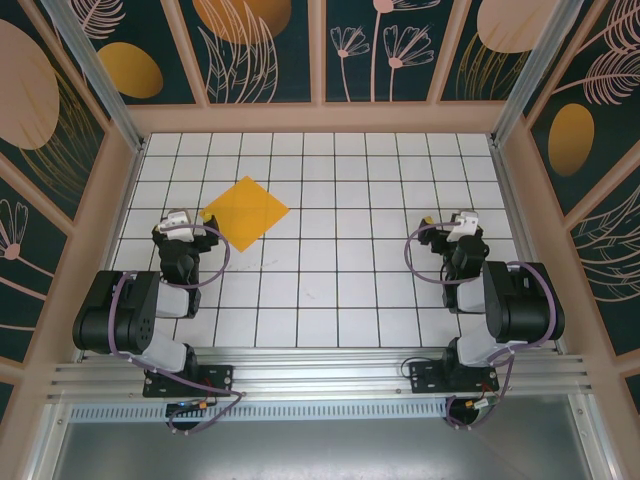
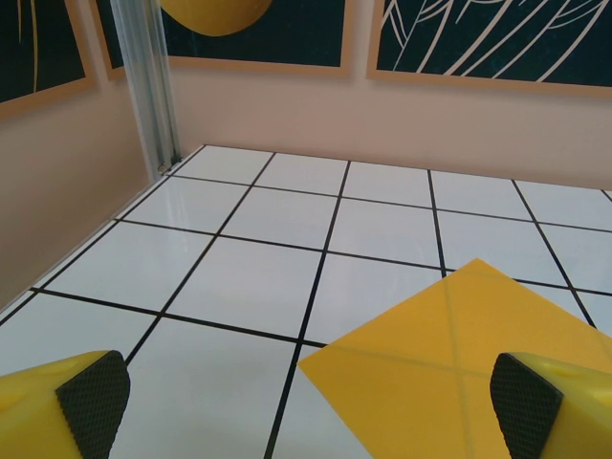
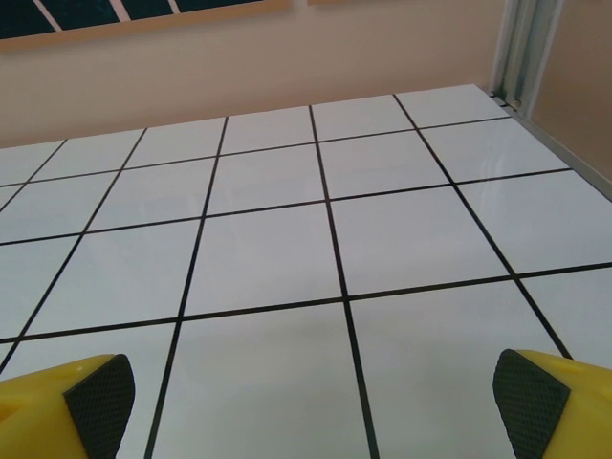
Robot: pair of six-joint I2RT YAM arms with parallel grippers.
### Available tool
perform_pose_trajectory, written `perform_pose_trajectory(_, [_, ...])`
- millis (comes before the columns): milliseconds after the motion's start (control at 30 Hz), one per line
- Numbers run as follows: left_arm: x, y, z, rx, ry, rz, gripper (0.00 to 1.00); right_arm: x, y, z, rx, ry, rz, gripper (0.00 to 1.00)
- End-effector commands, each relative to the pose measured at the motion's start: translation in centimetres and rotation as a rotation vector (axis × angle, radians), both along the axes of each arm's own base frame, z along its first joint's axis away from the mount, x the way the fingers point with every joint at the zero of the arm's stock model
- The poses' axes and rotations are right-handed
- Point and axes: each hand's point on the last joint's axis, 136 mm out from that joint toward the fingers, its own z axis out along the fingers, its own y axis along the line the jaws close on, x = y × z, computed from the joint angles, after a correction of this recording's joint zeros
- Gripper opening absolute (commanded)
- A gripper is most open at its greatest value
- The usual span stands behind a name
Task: Fold a paper plane with a square sheet of paper (pick it up from the middle)
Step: Move the square sheet of paper to the center of the table.
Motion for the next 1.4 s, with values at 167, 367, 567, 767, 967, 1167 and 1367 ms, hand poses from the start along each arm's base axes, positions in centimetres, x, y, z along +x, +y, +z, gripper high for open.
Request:
perform_pose_trajectory(167, [-2.3, 2.7, 3.1, -0.047, -0.121, 0.159, 0.99, 1.4, 1.7, 3.4, -0.015, -0.003, 0.069, 0.99])
perform_pose_trajectory(367, [-3.2, 3.8, 6.1, -0.131, -0.082, 0.231, 0.99, 4.2, 6.0, 4.6, 0.321, 0.368, 0.194, 0.99])
perform_pose_trajectory(567, [-5.3, 4.5, 8.7, -0.365, -0.071, 0.316, 0.99, 4.5, 16.4, 6.5, 0.446, 0.454, 0.479, 0.99])
perform_pose_trajectory(767, [-4.6, 0.7, 9.8, -0.459, -0.006, 0.099, 0.99, 5.3, 26.5, 5.0, 0.4, 0.562, 0.599, 0.99])
perform_pose_trajectory(967, [-5.4, 0.7, 6.5, -0.611, 0.163, 0.196, 0.99, 6.0, 34.6, 2.6, 0.395, 0.666, 0.72, 0.99])
perform_pose_trajectory(1167, [-6.0, -0.6, 3.8, -0.637, 0.273, 0.151, 0.99, 5.5, 41.3, -0.7, 0.387, 0.771, 0.82, 0.88])
perform_pose_trajectory(1367, [-6.6, -0.9, 2.8, -0.659, 0.288, 0.145, 0.99, 6.1, 47.6, -2.8, 0.36, 0.825, 0.894, 0.79])
